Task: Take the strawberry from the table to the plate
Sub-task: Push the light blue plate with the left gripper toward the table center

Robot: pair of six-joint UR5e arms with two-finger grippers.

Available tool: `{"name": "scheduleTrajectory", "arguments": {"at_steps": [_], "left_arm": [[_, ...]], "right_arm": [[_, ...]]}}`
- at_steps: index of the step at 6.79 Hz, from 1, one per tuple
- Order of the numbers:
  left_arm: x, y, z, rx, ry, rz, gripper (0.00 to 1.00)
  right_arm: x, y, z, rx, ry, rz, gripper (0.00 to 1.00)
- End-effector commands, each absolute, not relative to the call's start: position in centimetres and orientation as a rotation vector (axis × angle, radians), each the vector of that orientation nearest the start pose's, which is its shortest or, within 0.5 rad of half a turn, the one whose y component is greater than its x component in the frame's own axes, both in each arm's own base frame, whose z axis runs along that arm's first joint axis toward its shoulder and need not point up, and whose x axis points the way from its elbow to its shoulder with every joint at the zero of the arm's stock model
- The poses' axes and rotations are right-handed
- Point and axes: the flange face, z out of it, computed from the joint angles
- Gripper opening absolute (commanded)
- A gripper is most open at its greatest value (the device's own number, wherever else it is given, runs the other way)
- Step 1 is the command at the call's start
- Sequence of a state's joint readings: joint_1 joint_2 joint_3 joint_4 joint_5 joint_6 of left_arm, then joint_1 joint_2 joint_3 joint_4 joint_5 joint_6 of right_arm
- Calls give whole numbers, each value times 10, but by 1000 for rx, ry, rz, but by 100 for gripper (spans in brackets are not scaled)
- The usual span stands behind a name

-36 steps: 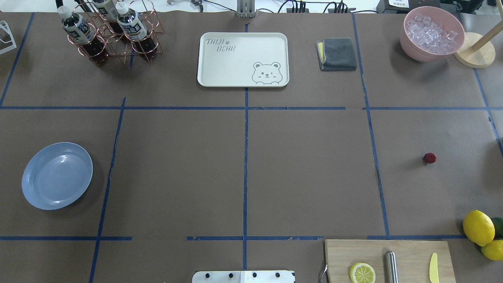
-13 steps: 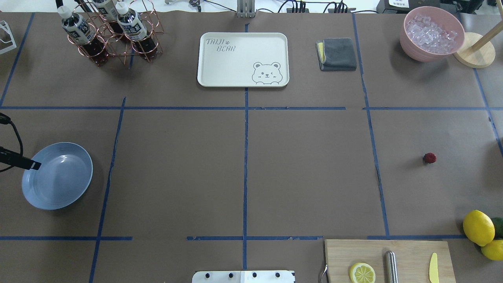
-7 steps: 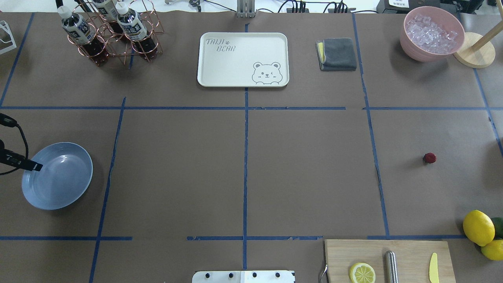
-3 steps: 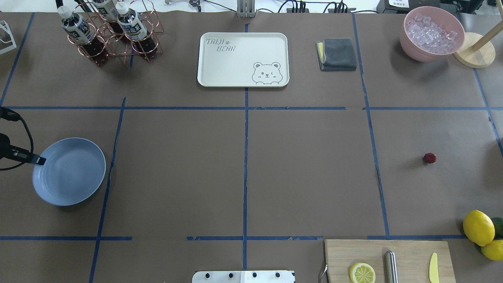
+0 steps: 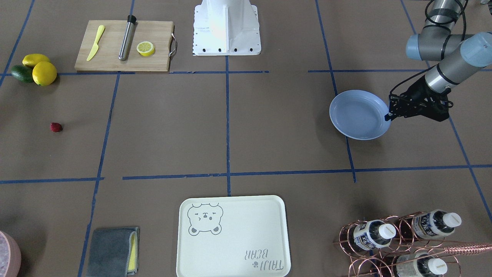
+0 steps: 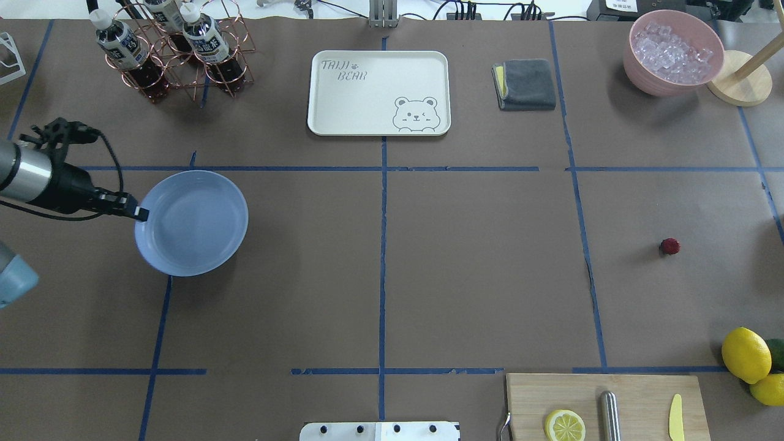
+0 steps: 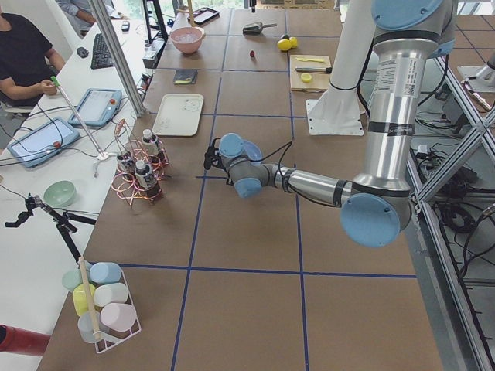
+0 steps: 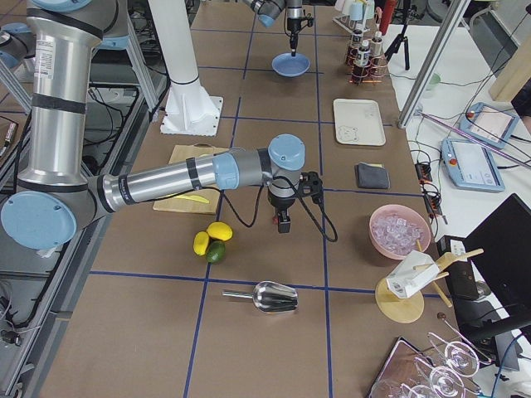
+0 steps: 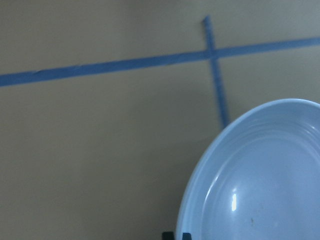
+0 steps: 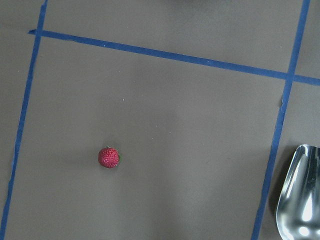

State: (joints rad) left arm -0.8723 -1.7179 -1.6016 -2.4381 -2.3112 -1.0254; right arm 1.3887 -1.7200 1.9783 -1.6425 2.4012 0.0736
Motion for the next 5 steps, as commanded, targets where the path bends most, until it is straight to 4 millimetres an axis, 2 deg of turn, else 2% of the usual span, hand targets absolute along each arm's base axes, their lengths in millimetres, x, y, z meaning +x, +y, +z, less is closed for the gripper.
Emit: {"name": "scheduleTrajectory", "arguments": {"at_steps": [1, 2, 3, 4, 5], "left_arm": [[449, -446, 357, 12, 1292, 69, 0], [504, -428, 333, 36, 1289, 45, 0], [544, -417, 319, 19, 1256, -3, 0], [553, -417, 312, 7, 1223, -16, 0], [554, -418, 310, 9, 1224, -16, 0]], "right_arm": [[-19, -430, 531, 67, -844, -178, 100], [-19, -430, 531, 65, -844, -174, 100], [-19, -430, 531, 64, -844, -173, 100], [-19, -430, 530, 65, -846, -174, 100], [-19, -430, 529, 68, -847, -175, 100]]}}
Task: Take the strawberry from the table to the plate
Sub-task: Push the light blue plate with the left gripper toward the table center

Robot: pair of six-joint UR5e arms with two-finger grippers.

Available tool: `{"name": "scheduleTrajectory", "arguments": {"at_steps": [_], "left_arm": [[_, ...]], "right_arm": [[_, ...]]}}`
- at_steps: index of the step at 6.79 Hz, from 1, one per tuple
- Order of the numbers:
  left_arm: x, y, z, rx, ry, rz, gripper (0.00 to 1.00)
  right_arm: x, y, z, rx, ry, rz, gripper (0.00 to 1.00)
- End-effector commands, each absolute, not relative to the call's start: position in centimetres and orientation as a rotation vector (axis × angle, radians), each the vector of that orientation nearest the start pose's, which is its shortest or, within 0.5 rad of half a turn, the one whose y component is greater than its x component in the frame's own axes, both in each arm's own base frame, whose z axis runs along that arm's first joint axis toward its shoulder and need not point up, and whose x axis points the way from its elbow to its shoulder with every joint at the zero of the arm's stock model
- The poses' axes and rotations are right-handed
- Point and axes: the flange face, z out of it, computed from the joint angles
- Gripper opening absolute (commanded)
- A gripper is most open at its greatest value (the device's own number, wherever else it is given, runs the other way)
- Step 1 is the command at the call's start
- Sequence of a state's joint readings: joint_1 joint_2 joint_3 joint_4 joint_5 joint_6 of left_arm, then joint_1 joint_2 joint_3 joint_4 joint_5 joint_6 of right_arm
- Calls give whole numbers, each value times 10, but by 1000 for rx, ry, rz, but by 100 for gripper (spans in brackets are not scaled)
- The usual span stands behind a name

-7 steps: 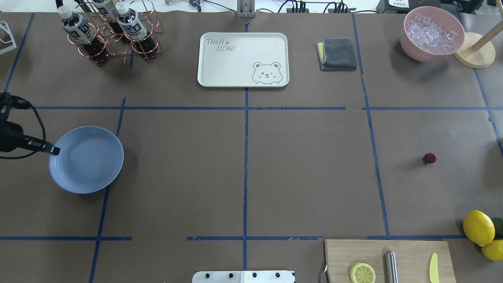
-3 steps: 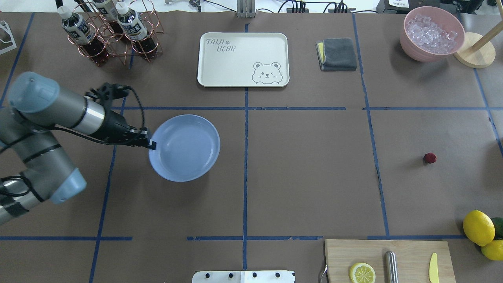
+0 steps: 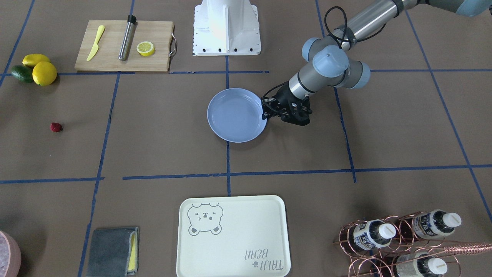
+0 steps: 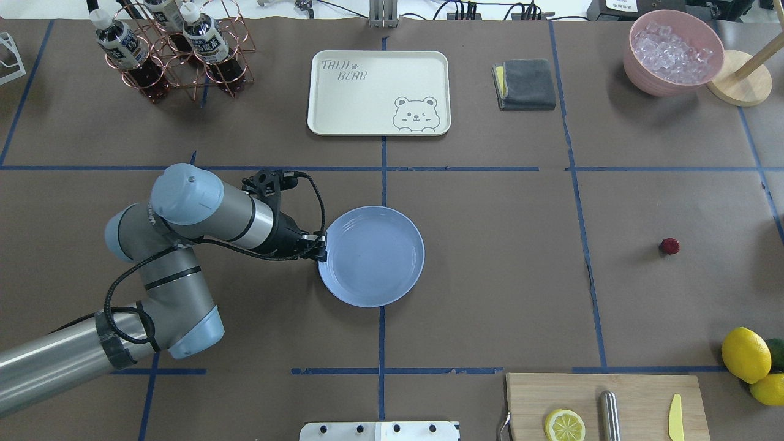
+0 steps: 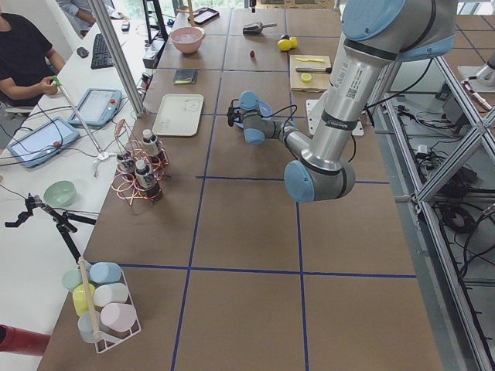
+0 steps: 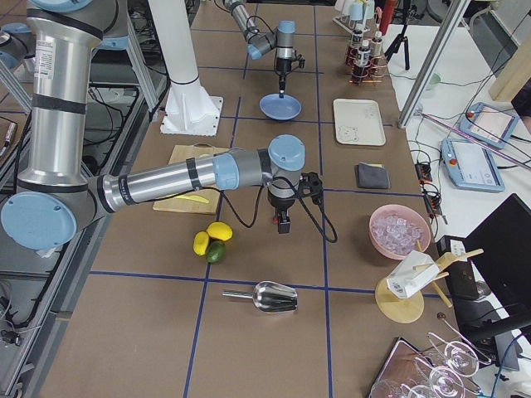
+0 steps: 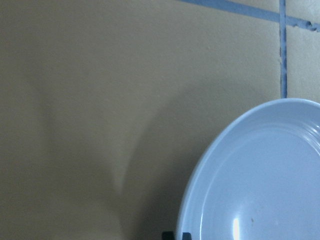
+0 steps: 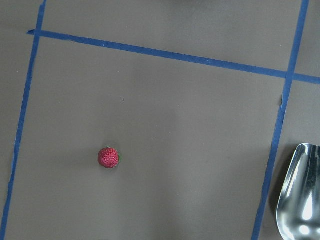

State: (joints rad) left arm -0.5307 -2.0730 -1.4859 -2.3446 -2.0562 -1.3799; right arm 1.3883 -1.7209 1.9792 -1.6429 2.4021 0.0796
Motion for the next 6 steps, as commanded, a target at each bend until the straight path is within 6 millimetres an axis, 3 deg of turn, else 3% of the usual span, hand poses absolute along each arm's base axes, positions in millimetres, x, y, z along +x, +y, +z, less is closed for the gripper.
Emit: {"name": "scheduleTrajectory", "arguments": {"at_steps": [1, 3, 4, 5, 6], "left_arm": [[553, -418, 310, 13, 1223, -19, 0], [547, -419, 302, 31, 1236, -24, 0], [546, -424, 303, 79, 1226, -50, 99], [546, -428, 297, 132, 1225, -90, 100], [538, -425, 285, 142, 1249, -86, 100]], "right_arm": [[-19, -429, 527, 67, -860, -177, 100], [-20, -429, 526, 65, -866, -170, 100], [-20, -429, 526, 64, -866, -168, 100], [-20, -429, 525, 58, -877, -159, 100], [-36, -427, 517, 23, -884, -127, 100]]}}
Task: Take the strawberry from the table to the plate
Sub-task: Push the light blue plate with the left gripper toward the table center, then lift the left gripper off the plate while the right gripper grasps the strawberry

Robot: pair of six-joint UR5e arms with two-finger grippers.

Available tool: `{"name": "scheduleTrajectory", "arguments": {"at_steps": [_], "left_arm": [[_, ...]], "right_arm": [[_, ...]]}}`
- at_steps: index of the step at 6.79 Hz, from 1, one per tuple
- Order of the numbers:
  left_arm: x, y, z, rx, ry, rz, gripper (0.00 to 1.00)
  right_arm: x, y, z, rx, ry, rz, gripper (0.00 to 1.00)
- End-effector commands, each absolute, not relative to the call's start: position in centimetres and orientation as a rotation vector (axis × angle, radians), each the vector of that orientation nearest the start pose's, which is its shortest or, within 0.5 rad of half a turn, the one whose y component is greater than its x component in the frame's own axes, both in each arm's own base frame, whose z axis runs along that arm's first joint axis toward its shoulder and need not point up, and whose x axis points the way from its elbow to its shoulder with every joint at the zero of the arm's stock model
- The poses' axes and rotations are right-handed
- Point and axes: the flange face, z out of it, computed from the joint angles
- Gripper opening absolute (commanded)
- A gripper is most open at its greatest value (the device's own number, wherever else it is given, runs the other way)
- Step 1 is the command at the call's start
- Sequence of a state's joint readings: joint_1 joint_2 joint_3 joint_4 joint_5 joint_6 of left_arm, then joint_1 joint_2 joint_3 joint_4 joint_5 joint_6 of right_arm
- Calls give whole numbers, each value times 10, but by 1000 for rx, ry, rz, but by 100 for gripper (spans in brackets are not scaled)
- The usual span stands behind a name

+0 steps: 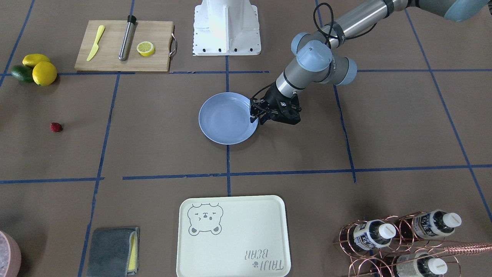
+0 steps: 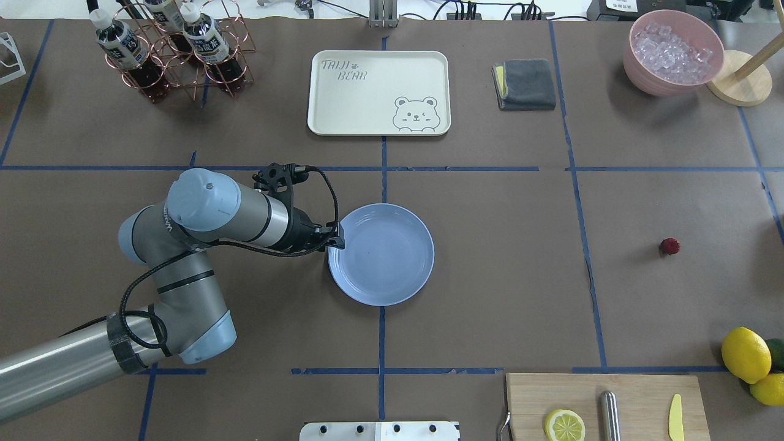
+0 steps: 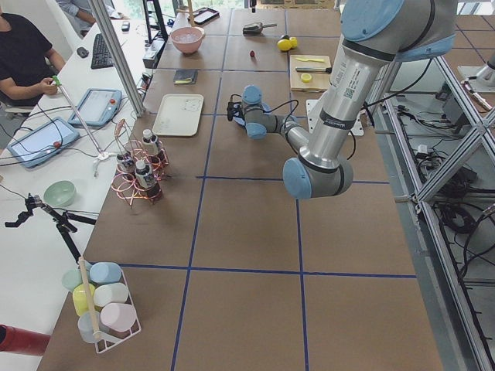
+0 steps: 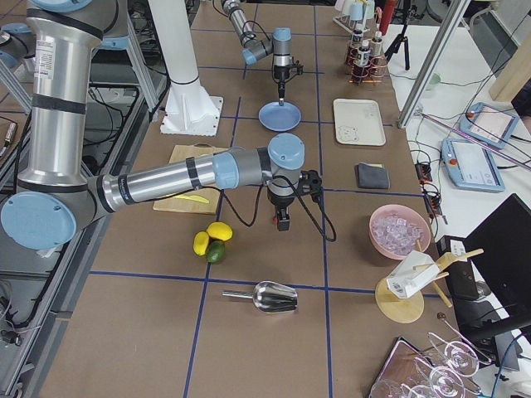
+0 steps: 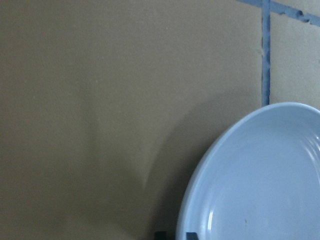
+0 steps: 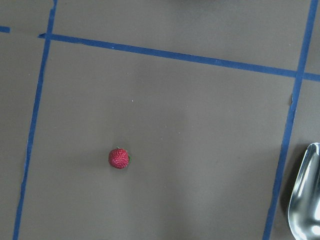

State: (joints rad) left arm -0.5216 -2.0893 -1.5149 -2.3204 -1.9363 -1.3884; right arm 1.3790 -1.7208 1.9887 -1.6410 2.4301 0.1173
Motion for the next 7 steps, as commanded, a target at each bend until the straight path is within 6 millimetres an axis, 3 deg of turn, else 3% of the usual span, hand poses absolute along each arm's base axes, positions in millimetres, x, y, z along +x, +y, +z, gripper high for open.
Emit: {"name": "scheduleTrajectory", "arguments": {"at_steps": [1, 2, 3, 4, 5, 7], "left_arm": [[519, -426, 273, 165, 1278, -88, 100], [504, -427, 274, 174, 1283, -101, 100], [496, -433, 273, 184, 1279, -109, 100], [489, -434, 291, 171, 1258, -110, 100], [481, -435, 307, 151, 1240, -109, 100], [483, -435, 311, 146, 1233, -110, 99]], "right_arm": [[-76, -420, 495, -33, -891, -114, 100], [-119, -417, 478, -24, -908, -82, 100], [-157, -410, 479, -18, -905, -9, 100], [-195, -404, 489, 17, -873, 17, 100], [-212, -406, 517, 24, -848, 17, 100], [-230, -408, 540, 68, -784, 13, 99]]}}
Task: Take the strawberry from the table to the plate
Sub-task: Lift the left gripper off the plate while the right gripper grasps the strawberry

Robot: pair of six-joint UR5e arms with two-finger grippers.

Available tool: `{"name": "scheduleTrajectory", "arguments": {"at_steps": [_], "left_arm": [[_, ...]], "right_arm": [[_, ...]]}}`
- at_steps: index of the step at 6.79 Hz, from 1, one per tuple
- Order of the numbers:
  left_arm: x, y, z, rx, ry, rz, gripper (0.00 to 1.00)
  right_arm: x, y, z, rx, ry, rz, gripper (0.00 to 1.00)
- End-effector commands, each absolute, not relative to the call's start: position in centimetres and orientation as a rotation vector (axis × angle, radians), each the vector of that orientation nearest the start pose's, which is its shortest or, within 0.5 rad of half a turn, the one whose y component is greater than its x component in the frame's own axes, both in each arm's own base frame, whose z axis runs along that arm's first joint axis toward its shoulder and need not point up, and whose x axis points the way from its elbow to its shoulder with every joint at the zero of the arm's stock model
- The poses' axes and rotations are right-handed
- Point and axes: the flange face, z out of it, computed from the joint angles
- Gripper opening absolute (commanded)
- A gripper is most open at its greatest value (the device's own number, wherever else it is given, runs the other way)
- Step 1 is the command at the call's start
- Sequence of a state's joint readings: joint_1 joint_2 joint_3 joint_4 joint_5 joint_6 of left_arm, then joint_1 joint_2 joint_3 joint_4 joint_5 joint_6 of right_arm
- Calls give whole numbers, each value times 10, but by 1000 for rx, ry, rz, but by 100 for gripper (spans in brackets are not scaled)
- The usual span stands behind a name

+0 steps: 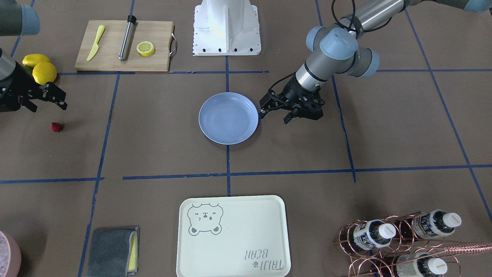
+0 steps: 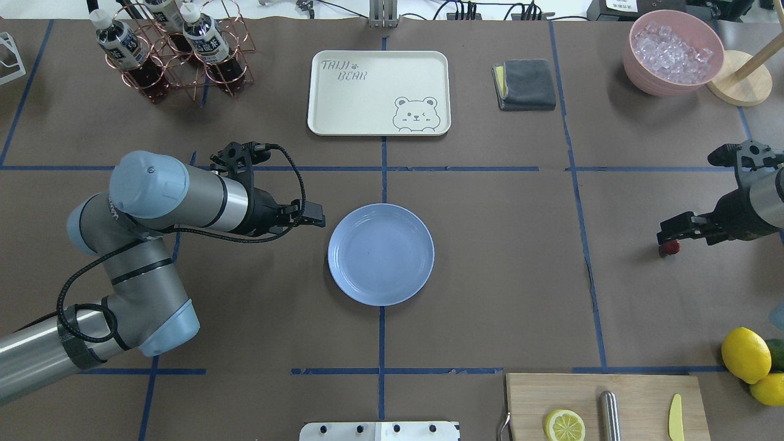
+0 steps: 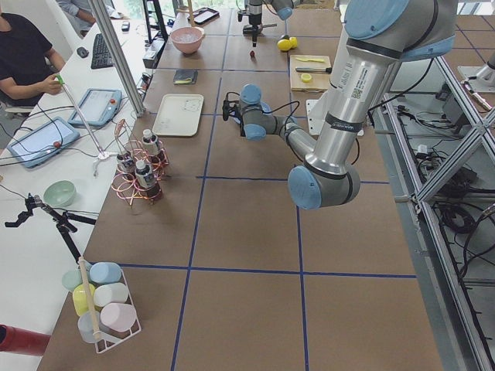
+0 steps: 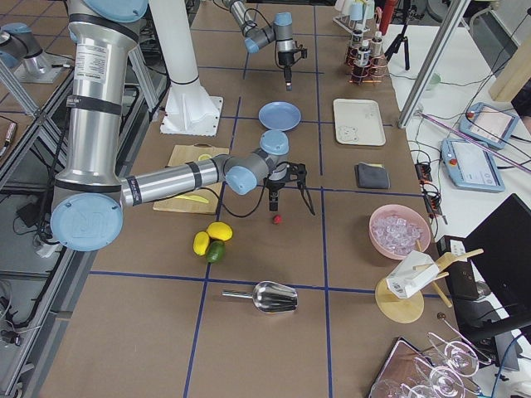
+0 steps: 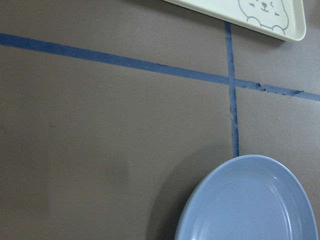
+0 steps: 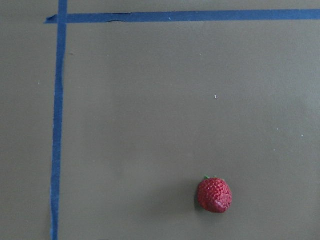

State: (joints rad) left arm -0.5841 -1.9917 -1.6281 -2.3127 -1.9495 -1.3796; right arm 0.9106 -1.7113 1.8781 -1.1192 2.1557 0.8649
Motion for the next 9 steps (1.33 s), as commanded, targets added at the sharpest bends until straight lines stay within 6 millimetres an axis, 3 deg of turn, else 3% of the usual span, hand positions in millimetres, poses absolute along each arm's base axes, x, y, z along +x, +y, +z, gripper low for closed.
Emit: {"name": "scheduleTrajectory", "arguments": {"at_steps": [1, 2, 5, 7, 9], "left_arm": [[483, -435, 311, 147, 1233, -111, 100], [483, -435, 311, 148, 1234, -113, 100], [483, -435, 311, 149, 1234, -115, 100], [484, -434, 311, 149, 1232, -115, 100], [484, -434, 311, 149, 1232, -115, 100]], "right_arm": [[-238, -410, 557, 45, -764, 15, 98], [-243, -415, 569, 32, -751, 19, 98], [-259, -426, 578, 23, -738, 14, 96], [-262, -424, 579, 22, -733, 9, 86], [-262, -425, 583, 25, -721, 12, 68]]}}
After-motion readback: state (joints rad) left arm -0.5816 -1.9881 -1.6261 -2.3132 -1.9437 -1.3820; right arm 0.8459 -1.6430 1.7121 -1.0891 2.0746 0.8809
